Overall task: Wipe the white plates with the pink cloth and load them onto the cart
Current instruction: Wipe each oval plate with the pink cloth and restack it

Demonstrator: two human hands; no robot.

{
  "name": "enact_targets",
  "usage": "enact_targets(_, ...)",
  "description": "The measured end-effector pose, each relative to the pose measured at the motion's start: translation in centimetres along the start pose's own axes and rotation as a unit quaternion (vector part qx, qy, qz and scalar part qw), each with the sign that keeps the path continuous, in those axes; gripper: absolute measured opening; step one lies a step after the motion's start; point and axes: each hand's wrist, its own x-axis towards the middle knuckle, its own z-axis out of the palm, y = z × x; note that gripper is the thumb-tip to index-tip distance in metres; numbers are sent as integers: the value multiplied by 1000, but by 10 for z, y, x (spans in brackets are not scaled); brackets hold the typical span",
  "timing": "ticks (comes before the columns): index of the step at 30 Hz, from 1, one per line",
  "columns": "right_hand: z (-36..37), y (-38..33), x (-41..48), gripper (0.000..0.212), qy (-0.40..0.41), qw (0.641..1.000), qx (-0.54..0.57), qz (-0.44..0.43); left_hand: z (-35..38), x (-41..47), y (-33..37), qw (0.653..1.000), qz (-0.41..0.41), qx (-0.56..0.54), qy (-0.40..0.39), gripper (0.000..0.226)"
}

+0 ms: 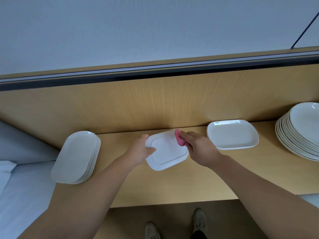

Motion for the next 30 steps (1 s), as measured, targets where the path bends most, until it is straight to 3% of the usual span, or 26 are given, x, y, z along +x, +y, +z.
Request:
enact_targets(3,10,-6,11,34,-7,1000,-14,-26,1,0,-4,1000,-9,-24,5,13)
enact_targets(8,33,-12,29,34,-42,997,-20,-65,3,-4,-7,999,-20,-28,9,8)
enact_targets(11,48,-13,39,51,-61,993,-60,-78,4,-5,-6,999,-28,-18,13,19)
enact_targets(14,59,-17,45,63,-75,988,-96,-92,5,-3,-8,999,-34,-19,5,13)
enact_targets(19,73,-16,47,71,-230,968,-77,-62,10,0,-8,999,-37,-25,4,19)
enact_targets(25,84,-12,56,59,-198,976,-15,-91,17,1,-16,999,-50,0,19,8)
enact_targets(30,89,8,55,43,-168,980,-14,-106,19,3,-17,997,-74,13,29,14)
